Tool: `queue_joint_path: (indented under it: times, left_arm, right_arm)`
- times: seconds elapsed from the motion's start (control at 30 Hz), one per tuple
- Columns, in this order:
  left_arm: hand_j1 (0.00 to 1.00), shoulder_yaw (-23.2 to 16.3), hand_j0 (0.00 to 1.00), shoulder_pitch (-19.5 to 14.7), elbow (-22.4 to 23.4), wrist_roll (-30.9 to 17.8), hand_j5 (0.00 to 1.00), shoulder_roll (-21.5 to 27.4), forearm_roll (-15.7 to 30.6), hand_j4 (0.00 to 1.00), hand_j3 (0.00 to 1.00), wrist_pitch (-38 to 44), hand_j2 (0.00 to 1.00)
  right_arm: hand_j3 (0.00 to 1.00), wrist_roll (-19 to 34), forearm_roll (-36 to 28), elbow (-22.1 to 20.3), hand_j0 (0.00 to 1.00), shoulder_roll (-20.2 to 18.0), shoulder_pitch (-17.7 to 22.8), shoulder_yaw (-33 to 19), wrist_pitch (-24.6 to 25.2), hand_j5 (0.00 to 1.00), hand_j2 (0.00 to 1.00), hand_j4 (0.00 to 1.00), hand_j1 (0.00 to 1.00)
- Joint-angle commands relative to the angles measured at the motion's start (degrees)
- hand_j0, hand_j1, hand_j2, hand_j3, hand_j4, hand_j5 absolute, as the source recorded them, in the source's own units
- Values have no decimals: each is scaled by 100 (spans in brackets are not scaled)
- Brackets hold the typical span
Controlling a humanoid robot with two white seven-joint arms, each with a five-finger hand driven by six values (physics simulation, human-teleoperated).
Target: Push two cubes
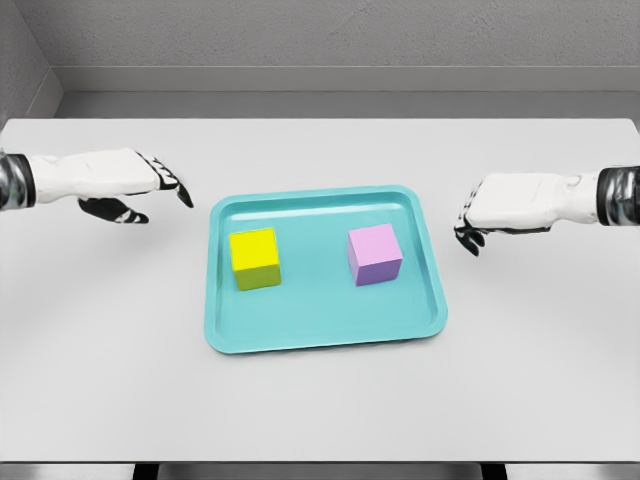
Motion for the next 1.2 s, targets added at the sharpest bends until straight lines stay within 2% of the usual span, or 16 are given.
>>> queue_joint_path:
  times: [0.0,0.07,0.2,0.37,0.5,0.57,0.67,0.77,0.93,1.07,1.17]
  left_arm:
    - [38,-189,38,-9,23,-24,38,-28,-7,38,38,14,38]
    - [33,-189,33,-9,-126,-24,33,-20,-7,33,33,14,33]
    - [26,-365,26,-9,-135,-24,26,-125,-7,26,26,14,26]
    - [26,-611,26,9,-205,-24,26,-99,-16,26,26,14,26]
    - [26,-620,26,26,-214,-24,26,-160,-25,26,26,14,26]
    - [26,-787,26,35,-214,-24,26,-283,-60,26,26,14,26]
    - [26,-796,26,26,-214,-24,26,-327,-104,26,26,14,26]
    - [26,-822,26,26,-205,-24,26,-485,-104,26,26,14,26]
    - [26,-822,26,-9,-179,-24,26,-591,-192,26,26,14,26]
    - [26,-831,26,-18,-153,-24,26,-617,-209,26,26,14,26]
    - [26,-831,26,-18,-153,-24,26,-872,-456,26,26,14,26]
  right_arm:
    - [0,-1,296,-118,0,5,-9,385,14,0,0,0,0]
    - [0,-1,313,-224,0,-4,0,403,14,0,0,0,0]
    - [0,-1,480,-250,0,14,-9,622,14,0,0,0,0]
    - [3,-1,498,-268,3,146,-35,631,14,3,3,3,3]
    - [3,-1,568,-259,3,348,-105,640,14,3,3,3,3]
    - [3,-1,630,-145,3,427,-105,622,14,3,3,3,3]
    - [3,-1,639,-31,3,585,-158,631,14,3,3,3,3]
    - [6,-1,656,321,6,822,-202,640,14,6,6,6,6]
    - [8,-1,726,593,8,989,-246,693,14,8,8,8,8]
    - [9,-1,735,629,9,1016,-246,710,14,9,9,9,9]
    - [9,-1,814,699,9,1086,-246,719,14,9,9,9,9]
